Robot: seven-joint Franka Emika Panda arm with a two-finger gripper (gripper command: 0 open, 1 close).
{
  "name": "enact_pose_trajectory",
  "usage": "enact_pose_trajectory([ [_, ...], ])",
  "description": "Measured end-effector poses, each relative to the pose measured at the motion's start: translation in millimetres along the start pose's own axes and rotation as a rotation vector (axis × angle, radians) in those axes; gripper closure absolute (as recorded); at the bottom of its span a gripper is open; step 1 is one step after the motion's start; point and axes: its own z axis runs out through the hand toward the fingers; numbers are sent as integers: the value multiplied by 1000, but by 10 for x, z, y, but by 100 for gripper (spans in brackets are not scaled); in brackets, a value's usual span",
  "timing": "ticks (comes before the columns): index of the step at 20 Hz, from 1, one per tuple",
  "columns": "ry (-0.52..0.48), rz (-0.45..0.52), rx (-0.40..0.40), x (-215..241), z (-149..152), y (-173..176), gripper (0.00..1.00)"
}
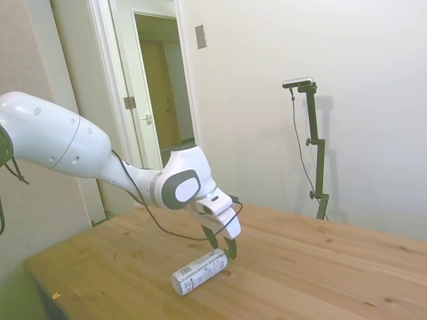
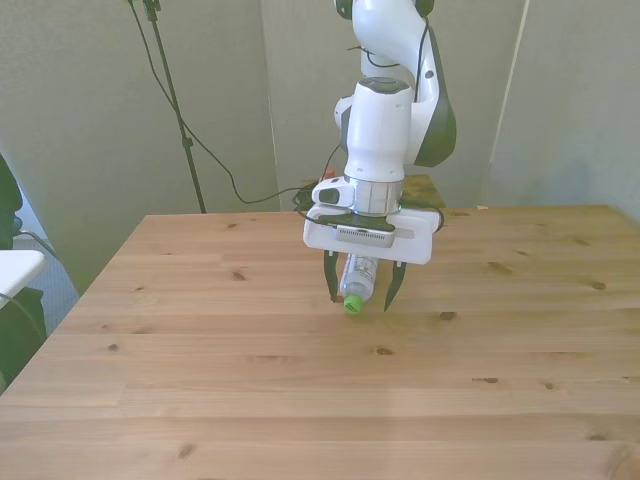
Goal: Stand the water bottle
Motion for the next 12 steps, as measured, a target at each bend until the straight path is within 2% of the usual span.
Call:
enact_pose_trajectory([
  [1, 0, 2, -1, 5, 13, 11, 0],
  [2, 0, 3, -2, 10, 23, 20, 100],
  [12, -4, 7, 1, 52, 19, -92, 100],
])
